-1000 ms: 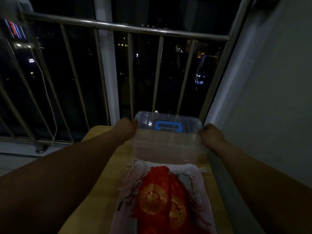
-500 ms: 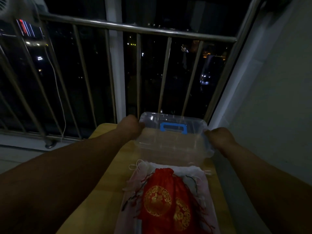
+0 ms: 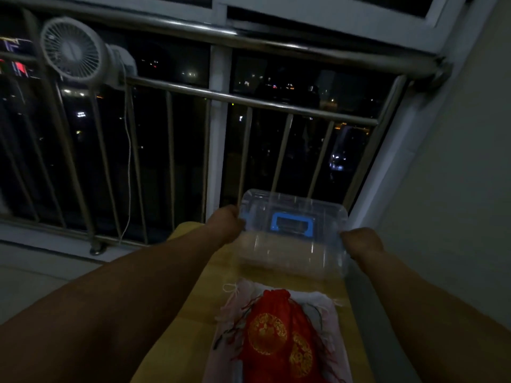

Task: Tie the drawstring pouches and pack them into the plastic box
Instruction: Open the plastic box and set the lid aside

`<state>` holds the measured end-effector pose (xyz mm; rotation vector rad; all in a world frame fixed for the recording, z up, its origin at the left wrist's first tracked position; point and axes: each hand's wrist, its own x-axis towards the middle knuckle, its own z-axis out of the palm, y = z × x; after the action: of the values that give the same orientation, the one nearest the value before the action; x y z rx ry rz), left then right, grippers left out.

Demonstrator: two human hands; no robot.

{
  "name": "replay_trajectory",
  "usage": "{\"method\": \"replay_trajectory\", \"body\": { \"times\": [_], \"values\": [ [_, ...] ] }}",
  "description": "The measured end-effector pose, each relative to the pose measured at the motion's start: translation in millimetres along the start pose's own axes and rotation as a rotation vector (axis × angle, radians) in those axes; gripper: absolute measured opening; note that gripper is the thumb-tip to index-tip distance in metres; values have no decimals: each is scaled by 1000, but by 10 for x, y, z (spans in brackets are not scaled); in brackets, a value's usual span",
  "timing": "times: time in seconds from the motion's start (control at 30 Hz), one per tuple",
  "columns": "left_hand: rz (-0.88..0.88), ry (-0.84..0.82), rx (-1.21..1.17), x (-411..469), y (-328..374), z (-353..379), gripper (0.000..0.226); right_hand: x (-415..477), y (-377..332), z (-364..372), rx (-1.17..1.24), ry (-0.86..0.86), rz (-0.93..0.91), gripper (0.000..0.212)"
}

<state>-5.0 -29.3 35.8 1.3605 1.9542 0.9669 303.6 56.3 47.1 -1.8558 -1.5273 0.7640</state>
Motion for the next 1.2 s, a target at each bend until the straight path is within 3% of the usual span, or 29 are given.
{"method": "replay_trajectory", "body": {
  "times": [0.17,0.3,0.4,0.5,0.53,0.63,0.73,0.87,0.97,1.07,1.2],
  "values": [
    [10,0,-14,-83,-181,42,26,-9,142,101,-6,-63,57,36],
    [5,92,-207,-67,-111,-124,11,-110,-110,-12,89,-37,-34,31],
    [-161,135,-609,-210,-48,-385,42,-256,-418,33,191,-38,-190,12],
    [-324,62,-899,-321,-295,-730,79,-377,-690,307,224,-125,-322,17],
    [-380,34,-948,-348,-453,-833,76,-414,-776,418,225,-152,-341,20],
    [-456,-58,-1075,-560,-924,-1046,24,-528,-996,772,250,-295,-361,28],
    [-481,88,-1271,-804,-1278,-983,17,-579,-1060,1093,251,-371,-321,41],
    [-344,334,-1172,-885,-1534,-664,16,-561,-800,1237,-140,-276,-410,32],
    [-384,441,-1053,-838,-1501,-365,22,-421,-484,1227,-450,-251,-437,40],
    [-416,465,-928,-772,-1491,-31,38,-373,-291,1236,-644,-215,-454,46],
    [-435,409,-738,-651,-1607,323,29,-328,-221,1263,-718,-154,-486,41]
  ]
}}
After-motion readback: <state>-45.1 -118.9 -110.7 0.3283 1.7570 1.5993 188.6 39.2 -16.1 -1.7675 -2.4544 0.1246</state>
